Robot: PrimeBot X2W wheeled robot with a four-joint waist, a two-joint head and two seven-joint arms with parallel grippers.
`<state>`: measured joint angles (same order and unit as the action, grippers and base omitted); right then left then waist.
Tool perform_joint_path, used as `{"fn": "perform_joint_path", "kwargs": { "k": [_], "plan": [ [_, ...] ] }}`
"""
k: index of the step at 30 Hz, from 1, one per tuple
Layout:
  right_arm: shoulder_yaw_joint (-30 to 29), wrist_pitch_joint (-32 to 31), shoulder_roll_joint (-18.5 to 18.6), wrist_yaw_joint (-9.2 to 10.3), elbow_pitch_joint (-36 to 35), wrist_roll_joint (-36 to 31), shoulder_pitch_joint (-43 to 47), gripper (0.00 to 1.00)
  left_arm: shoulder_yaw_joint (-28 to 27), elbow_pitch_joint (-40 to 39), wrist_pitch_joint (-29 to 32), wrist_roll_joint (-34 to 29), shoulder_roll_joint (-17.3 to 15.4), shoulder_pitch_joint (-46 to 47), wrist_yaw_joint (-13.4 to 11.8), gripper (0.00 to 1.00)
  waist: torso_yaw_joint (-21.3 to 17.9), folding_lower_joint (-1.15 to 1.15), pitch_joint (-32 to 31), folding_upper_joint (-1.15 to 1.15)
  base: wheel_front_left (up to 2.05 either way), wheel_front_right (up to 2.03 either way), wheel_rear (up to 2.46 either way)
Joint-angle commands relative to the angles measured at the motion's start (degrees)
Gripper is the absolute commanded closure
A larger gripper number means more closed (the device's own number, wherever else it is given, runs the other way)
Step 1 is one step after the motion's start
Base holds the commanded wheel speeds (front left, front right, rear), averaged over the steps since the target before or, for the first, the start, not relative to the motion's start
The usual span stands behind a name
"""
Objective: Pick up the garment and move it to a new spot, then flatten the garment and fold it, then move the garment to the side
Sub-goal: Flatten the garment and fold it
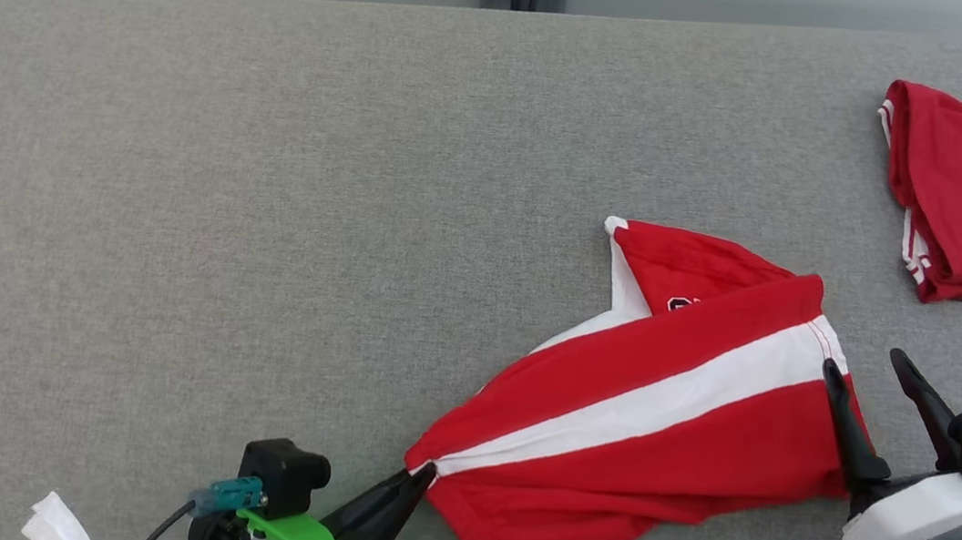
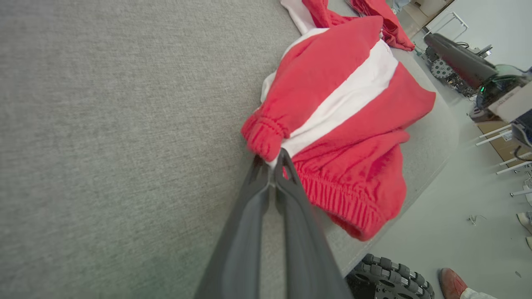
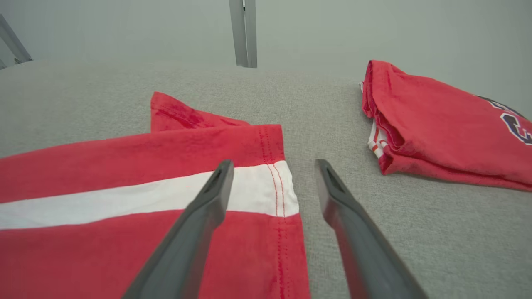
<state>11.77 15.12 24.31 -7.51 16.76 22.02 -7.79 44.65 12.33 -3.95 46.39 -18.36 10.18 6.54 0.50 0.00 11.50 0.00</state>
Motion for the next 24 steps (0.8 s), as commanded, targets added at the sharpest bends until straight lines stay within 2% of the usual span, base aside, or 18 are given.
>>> {"fn": "perform_joint_path", "kwargs": {
  "k": [1,6,10,11,12,14,18,24],
  "plan": [
    [1.74,-0.40,1.65,0.04,1.87,1.64,-2.15,0.00,0.02,0.28,-0.09,-0.30,-0.50,1.12,-0.14,1.00,1.11,0.00,0.36,0.00,0.00,0.00,0.00],
    [9.29,-4.27,6.14,0.04,7.84,8.86,-6.96,0.00,0.12,0.70,-0.58,-0.60,-0.41,1.52,-0.29,1.00,2.26,0.00,0.56,0.00,0.00,0.00,0.00],
    [14.11,-6.15,7.67,0.03,10.66,13.15,-9.49,0.02,0.33,1.07,-0.71,-0.70,-0.04,1.65,-0.39,1.00,2.86,0.00,0.65,0.00,0.00,0.00,0.00],
    [14.98,-6.51,8.08,0.04,11.17,14.10,-9.95,0.38,0.38,1.14,-0.76,-0.72,0.03,1.72,-0.38,1.00,3.01,0.00,0.67,0.00,0.00,0.00,0.00],
    [15.99,-6.64,8.58,0.04,11.57,15.11,-10.66,0.61,0.40,1.24,-0.86,-0.73,0.07,1.79,-0.37,1.00,3.14,0.00,0.71,0.00,0.00,0.00,0.00],
    [17.74,-6.92,8.95,0.04,12.36,17.12,-11.52,0.98,0.46,1.49,-1.12,-0.68,0.09,1.91,-0.30,1.00,3.26,0.00,0.76,0.00,0.00,0.00,0.00],
    [21.21,-7.36,9.80,0.04,13.49,20.33,-13.14,1.00,0.52,1.92,-1.66,-0.87,0.07,2.21,-0.21,1.00,3.06,0.00,0.82,0.00,0.00,0.00,0.00],
    [23.67,-3.09,11.94,0.04,13.95,22.04,-15.35,1.00,0.25,1.63,-3.66,-2.26,-0.30,2.73,-0.57,1.00,2.35,0.00,-0.27,0.00,0.00,0.00,0.00]
  ]
}}
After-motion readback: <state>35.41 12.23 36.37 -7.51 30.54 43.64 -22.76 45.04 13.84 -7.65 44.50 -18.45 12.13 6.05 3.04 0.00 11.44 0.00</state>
